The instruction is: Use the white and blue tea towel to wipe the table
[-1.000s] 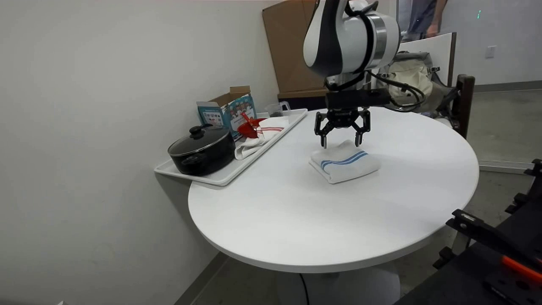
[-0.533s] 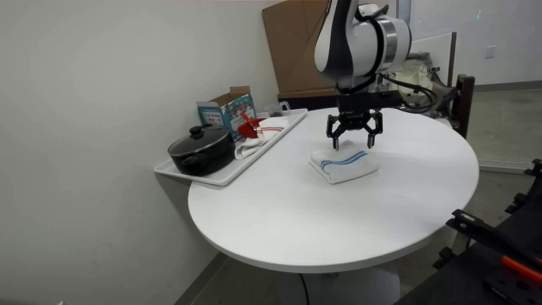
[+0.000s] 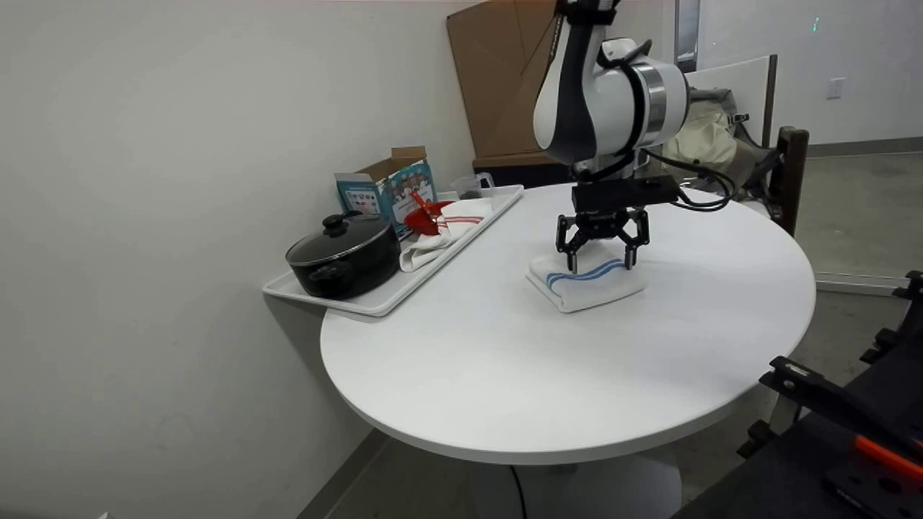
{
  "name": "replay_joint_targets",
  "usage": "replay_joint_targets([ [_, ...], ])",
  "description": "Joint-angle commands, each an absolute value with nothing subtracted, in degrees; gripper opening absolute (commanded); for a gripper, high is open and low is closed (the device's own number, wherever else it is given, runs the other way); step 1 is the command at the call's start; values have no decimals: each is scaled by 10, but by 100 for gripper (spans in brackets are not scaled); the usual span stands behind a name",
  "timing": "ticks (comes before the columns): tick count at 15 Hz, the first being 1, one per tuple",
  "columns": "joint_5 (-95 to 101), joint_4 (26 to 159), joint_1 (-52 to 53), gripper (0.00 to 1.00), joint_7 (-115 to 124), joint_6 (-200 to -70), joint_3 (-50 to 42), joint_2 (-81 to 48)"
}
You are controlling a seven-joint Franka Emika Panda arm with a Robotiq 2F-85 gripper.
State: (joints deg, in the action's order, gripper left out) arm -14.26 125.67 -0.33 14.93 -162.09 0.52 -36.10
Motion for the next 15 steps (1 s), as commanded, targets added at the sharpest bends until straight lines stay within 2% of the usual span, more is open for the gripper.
replay_joint_targets([
  [1,-135,1219,18,74,165,-1609,-8,-397],
  [2,-133,1215,23,74,166,-1608,-10,-400],
  [3,-131,1212,27,68,167,-1608,-12,-402],
  [10,-133,1215,35,14,157,-1591,-1,-383],
  [12,-134,1218,37,2,152,-1581,7,-381],
  [15,-138,1222,36,4,133,-1552,38,-390],
])
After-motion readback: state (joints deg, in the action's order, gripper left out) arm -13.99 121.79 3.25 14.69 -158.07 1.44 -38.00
